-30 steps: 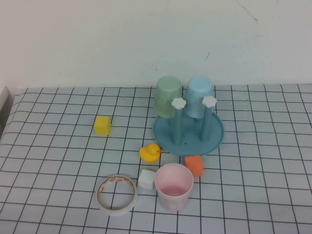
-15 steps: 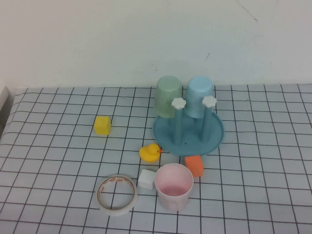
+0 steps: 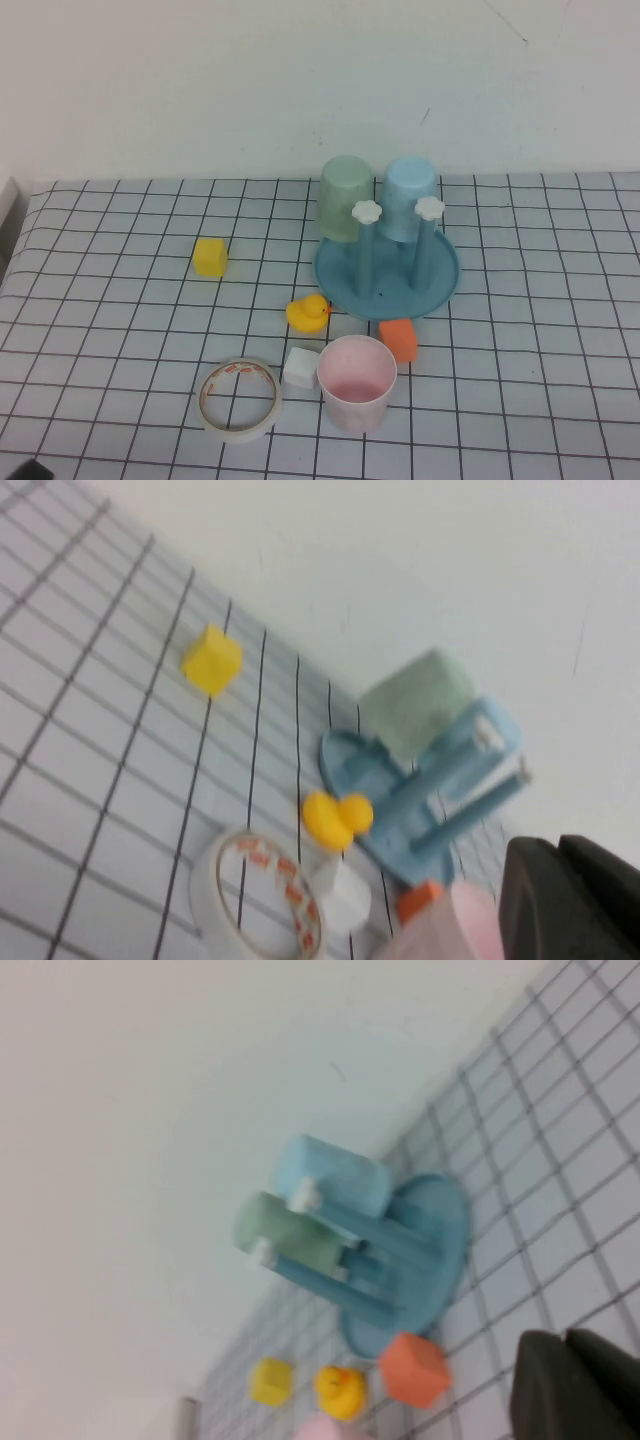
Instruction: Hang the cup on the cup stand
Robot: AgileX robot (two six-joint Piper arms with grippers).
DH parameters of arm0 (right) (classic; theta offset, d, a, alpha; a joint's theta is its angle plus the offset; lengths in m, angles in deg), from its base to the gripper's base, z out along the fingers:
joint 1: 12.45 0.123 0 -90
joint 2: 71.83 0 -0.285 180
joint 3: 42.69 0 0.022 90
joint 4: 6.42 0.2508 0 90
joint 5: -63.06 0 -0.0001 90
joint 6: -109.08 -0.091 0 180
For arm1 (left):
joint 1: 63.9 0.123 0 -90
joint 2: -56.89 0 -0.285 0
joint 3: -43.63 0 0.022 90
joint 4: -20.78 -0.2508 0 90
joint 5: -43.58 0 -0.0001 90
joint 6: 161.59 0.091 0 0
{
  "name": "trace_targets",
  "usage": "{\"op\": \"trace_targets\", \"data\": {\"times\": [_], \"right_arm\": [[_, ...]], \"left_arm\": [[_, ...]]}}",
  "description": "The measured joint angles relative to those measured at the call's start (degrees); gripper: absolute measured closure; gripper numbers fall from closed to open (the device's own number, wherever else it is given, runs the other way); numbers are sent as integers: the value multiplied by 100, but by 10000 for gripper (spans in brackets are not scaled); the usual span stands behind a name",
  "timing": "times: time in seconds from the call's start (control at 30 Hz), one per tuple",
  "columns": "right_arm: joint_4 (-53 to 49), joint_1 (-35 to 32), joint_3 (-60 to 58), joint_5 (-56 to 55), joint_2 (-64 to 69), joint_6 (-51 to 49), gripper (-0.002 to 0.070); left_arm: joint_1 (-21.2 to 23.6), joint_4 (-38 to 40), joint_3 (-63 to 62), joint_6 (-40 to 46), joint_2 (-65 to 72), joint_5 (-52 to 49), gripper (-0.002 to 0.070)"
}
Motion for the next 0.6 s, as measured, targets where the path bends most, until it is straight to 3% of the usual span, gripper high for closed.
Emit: {"op": "trace_targets", "data": {"times": [0.3,0.47,0.6], "right_arm": [[625,0,0,-310,0,268,678],[639,0,0,-300,0,893,678],[653,0,0,-131,0,1148,678]], "left_arm": [[0,336,0,188,0,848,677],[0,-53,-458,809,211,7,677],[0,-1099,-1428,1079,1353,-1035,676]]}}
